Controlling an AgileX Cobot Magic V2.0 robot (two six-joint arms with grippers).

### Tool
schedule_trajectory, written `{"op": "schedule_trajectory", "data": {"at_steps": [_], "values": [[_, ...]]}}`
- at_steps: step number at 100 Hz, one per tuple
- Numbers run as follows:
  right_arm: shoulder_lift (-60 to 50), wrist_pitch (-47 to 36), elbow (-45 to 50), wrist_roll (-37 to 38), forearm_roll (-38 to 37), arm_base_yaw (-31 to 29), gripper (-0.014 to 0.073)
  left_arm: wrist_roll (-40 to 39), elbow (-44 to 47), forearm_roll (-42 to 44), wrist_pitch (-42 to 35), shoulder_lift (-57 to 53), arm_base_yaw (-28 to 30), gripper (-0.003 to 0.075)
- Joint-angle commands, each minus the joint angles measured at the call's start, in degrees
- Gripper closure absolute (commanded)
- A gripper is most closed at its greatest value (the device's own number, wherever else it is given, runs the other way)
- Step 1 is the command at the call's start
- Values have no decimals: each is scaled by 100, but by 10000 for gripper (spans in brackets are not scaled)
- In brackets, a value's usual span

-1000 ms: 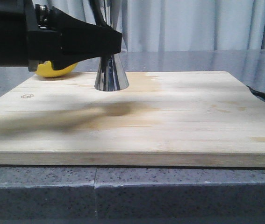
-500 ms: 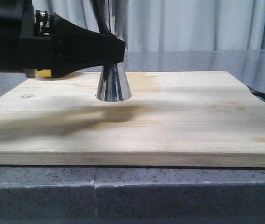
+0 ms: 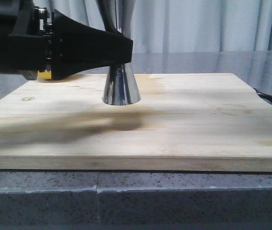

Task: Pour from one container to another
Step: 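Carry the beaker with the right gripper above the held jigger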

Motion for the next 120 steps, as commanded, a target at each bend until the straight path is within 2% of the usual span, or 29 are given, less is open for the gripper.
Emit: {"op": "schedule_trajectory", "data": {"at_steps": [1,63,120], "values": [[-87,-500,-213,-47,-294,81,470,-61,-168,-243,-486,-214,9,739],[222,-587,-213,-47,-1387,243,470,-65,-168,-219,-486,-214,9,739],[222,-484,-213,-47,-1763,243,470,-65,-368,-351,-160,-214,9,739]]}}
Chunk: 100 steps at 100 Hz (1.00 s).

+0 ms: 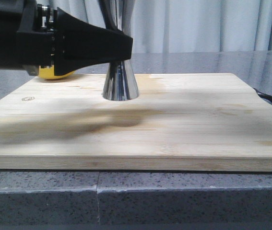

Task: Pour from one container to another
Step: 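Carry the beaker with the right gripper above the held jigger, then tilt the beaker with the right gripper, pouring liquid into the jigger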

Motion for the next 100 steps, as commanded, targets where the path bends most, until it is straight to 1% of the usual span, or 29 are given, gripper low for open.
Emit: {"op": "schedule_trajectory", "data": {"at_steps": [1,19,78,100], "values": [[-123,-335,-213,-32,-175,-8,470,-43,-230,-338,-320,-214,9,739],[-123,-307,-213,-32,-199,-8,470,-43,-361,-338,-239,-214,9,739],[-123,-61,-213,-32,-310,-8,470,-43,-361,-374,-118,-214,43,739],[-123,-61,-213,-32,-383,-8,470,-43,-361,-396,-130,-214,205,739]]}}
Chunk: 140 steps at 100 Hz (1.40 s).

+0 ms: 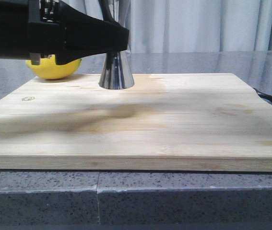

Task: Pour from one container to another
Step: 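Tilt the beaker with the right gripper, pouring liquid into the jigger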

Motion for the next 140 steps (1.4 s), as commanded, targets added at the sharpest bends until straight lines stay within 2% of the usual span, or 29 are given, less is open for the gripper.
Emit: {"op": "schedule_trajectory", "data": {"at_steps": [1,140], "values": [[-123,-274,-213,-32,-194,-8,470,-43,-169,-351,-387,-214,86,739],[-123,-308,-213,-32,-743,-8,470,-52,-169,-301,-559,-214,119,739]]}}
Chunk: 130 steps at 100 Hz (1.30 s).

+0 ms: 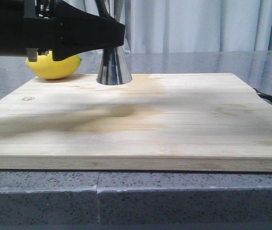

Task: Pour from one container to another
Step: 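Tilt the beaker with the right gripper, pouring liquid into the jigger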

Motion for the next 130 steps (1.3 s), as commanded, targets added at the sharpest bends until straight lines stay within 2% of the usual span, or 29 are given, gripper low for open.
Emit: {"op": "schedule_trajectory", "data": {"at_steps": [1,130], "values": [[-123,-308,-213,-32,-204,-8,470,-52,-169,-283,-439,-214,28,739],[-123,-373,-213,-36,-849,-8,470,-154,-169,-147,-439,-214,28,739]]}}
